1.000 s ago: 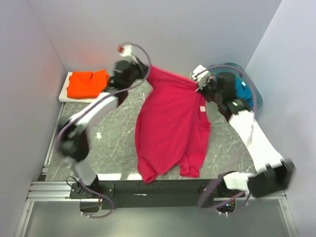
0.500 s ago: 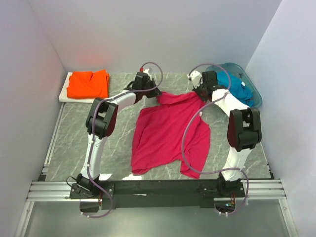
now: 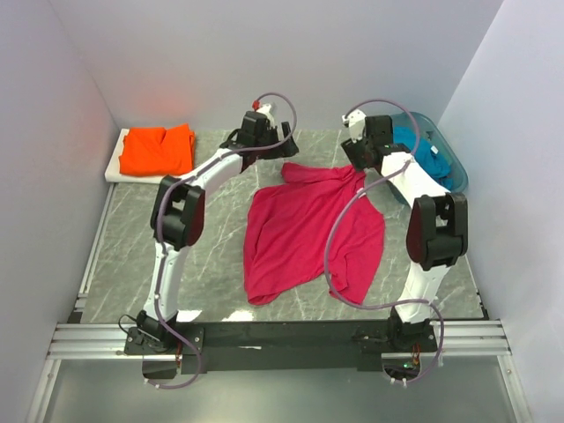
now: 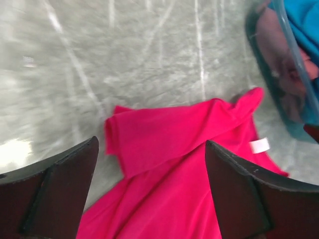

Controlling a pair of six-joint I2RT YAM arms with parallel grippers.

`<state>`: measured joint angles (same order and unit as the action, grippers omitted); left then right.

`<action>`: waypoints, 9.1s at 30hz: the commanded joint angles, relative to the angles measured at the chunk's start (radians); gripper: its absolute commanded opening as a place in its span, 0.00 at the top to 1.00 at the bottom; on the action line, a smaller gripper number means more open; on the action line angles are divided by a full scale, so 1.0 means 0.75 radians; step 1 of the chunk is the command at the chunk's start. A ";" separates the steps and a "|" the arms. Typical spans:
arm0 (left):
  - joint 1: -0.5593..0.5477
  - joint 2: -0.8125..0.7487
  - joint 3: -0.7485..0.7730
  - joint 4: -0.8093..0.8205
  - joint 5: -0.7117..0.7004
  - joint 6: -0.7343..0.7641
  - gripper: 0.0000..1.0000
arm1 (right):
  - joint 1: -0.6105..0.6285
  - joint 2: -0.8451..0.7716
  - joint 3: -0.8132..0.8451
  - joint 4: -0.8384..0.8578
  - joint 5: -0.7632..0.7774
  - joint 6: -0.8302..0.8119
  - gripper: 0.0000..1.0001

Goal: Fold and stack the t-shirts
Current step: Flatten the tshirt out

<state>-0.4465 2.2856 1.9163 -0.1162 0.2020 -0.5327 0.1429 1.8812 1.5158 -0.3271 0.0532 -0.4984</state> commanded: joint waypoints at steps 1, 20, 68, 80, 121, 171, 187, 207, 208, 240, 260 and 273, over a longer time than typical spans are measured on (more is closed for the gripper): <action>-0.026 -0.251 -0.010 -0.095 -0.218 0.209 0.07 | -0.013 -0.176 -0.055 -0.014 -0.131 0.059 0.29; -0.016 -1.405 -1.737 0.218 -0.046 -0.286 0.40 | 0.363 -0.657 -0.653 -0.534 -0.932 -0.328 0.29; -0.832 -1.143 -1.307 -0.036 -0.859 -0.416 0.23 | -0.121 -0.929 -0.628 -0.582 -1.161 -0.282 0.31; -0.474 -0.935 -1.373 -0.072 -0.676 -0.840 0.51 | -0.121 -0.891 -0.638 -0.584 -1.167 -0.280 0.32; -0.082 -1.000 -1.167 -0.334 -0.801 -0.071 0.99 | -0.121 -0.868 -0.640 -0.615 -1.192 -0.313 0.32; 0.264 -0.830 -1.228 -0.266 -0.707 -0.308 0.63 | -0.119 -0.792 -0.624 -0.676 -1.222 -0.342 0.32; 0.272 -0.816 -1.238 -0.244 -0.613 -0.231 0.91 | -0.119 -0.790 -0.622 -0.689 -1.233 -0.356 0.32; 0.405 -0.718 -0.799 -0.522 -0.961 -0.096 0.99 | -0.119 -0.794 -0.620 -0.703 -1.243 -0.368 0.32; 0.411 -0.685 -0.762 -0.538 -0.967 -0.087 0.99 | -0.119 -0.794 -0.620 -0.703 -1.245 -0.370 0.32; 0.434 -2.100 -1.541 -0.379 -0.674 0.230 0.01 | 1.153 -0.435 -0.622 -0.196 -0.237 -0.205 0.34; 0.434 -2.115 -1.535 -0.387 -0.664 0.242 0.03 | 1.166 -0.172 -0.526 -0.216 -0.226 -0.227 0.85; 0.434 -2.119 -1.541 -0.377 -0.627 0.244 0.03 | 1.084 -0.730 -0.773 -0.645 -0.510 -0.515 1.00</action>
<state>-0.1219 0.7036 0.7517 -0.4305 -0.2989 -0.3660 0.9703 1.4338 0.9623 -0.6548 -0.2317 -0.7811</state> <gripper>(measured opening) 0.969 0.007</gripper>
